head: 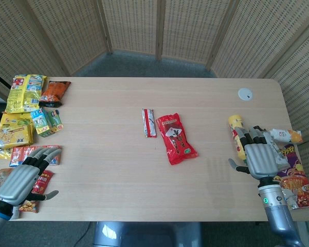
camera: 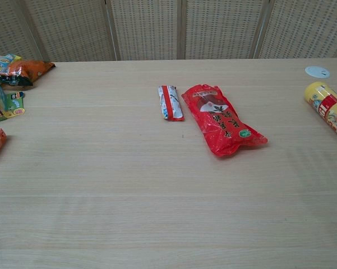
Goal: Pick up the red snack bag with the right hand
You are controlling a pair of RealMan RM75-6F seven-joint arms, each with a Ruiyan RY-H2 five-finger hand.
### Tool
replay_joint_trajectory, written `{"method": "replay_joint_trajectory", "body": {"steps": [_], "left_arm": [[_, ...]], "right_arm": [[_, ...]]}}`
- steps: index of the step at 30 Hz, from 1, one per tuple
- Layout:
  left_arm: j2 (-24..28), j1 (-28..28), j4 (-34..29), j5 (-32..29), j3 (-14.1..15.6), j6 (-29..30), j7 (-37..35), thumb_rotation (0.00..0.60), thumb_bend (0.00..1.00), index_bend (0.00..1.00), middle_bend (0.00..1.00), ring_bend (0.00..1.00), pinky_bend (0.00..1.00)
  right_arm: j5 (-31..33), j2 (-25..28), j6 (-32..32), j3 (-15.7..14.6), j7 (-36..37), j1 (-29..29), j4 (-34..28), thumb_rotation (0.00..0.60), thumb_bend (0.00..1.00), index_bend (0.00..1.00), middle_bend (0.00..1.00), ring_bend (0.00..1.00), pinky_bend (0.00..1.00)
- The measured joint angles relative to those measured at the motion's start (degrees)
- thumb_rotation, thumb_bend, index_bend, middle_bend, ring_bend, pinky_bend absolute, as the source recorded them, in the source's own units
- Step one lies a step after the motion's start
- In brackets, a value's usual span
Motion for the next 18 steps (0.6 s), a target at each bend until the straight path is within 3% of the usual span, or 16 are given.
{"method": "replay_joint_trajectory", "body": {"steps": [14, 16, 18], "left_arm": [[0.8, 0.4, 0.0, 1.6, 0.6, 1.0, -1.4, 0.562, 0.21, 0.0, 0.0, 0.0, 0.0], [0.9, 0.1, 0.2, 1.6, 0.6, 0.5, -1.7, 0.56, 0.21, 0.0, 0.0, 0.0, 0.0], [0.8, -0.3, 0.6, 1.5, 0.5, 0.0, -2.0, 0.562, 0.21, 0.0, 0.0, 0.0, 0.0]], "right_arm": [[-0.4, -1.0, -3.2, 0.1, 0.7, 1.5, -1.1, 0.464, 0.29, 0.0, 0.02, 0.0, 0.01], [0.0, -1.6, -4.8, 0.1, 0.3, 2.4, -1.3, 0.472, 0.29, 0.0, 0.06, 0.03, 0.15], [0.8, -2.6, -7.1, 0.1, -0.3, 3.8, -1.5, 0.488, 0.3, 0.0, 0.09, 0.13, 0.34]]}}
